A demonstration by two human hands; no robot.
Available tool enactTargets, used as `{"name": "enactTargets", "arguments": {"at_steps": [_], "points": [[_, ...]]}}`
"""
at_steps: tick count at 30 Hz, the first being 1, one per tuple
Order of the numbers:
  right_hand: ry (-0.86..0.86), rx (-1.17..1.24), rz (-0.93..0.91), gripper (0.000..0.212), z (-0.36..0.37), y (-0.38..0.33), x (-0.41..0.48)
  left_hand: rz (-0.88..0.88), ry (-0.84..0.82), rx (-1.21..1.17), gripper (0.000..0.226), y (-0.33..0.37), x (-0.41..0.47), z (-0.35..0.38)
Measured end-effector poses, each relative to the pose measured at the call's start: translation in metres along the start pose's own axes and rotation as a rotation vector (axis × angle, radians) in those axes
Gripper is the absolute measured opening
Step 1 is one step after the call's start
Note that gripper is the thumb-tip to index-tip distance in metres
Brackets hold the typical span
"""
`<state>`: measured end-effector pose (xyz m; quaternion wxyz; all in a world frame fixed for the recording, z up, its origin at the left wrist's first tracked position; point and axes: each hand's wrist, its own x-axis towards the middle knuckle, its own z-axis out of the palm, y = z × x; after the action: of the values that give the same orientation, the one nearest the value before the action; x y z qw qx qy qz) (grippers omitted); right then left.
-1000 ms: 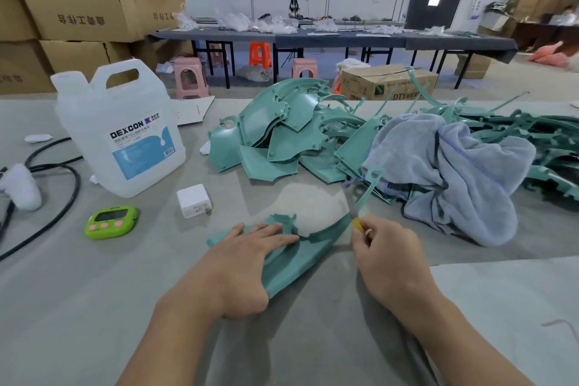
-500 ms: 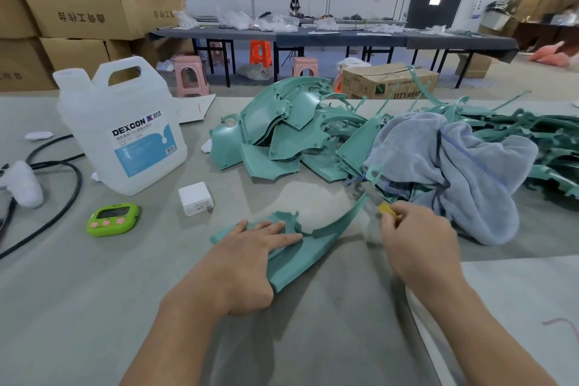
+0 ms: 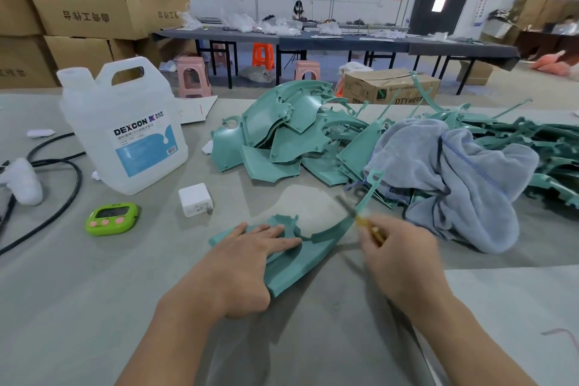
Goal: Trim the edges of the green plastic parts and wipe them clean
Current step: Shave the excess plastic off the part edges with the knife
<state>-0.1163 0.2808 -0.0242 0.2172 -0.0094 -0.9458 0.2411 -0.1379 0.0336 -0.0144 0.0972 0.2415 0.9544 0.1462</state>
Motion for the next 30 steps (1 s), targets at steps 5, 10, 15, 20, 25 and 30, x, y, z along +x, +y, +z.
{"name": "enactTargets", "arguments": {"at_steps": [5,10,15,20,25,30], "points": [[-0.055,-0.070,0.054,0.027,0.007,0.003,0.004,-0.006,-0.012,-0.012,0.107,0.002,-0.002,-0.001],[0.151,-0.108,0.212,0.027,0.001,0.023,0.008,0.012,-0.099,-0.057,0.108,0.001,-0.007,-0.005],[0.132,-0.075,0.248,0.029,0.005,0.017,0.009,-0.161,0.159,-0.635,0.066,-0.013,-0.006,-0.012],[0.113,-0.099,0.236,0.031,0.003,0.019,0.007,-0.571,0.403,-0.162,0.077,-0.022,0.000,0.002],[0.132,0.096,0.109,0.027,0.007,0.012,0.002,-0.612,0.454,-0.845,0.059,-0.020,0.010,0.000],[0.082,0.234,0.006,0.019,0.018,-0.010,-0.009,-0.421,0.662,-1.179,0.024,-0.005,0.015,0.000]]}}
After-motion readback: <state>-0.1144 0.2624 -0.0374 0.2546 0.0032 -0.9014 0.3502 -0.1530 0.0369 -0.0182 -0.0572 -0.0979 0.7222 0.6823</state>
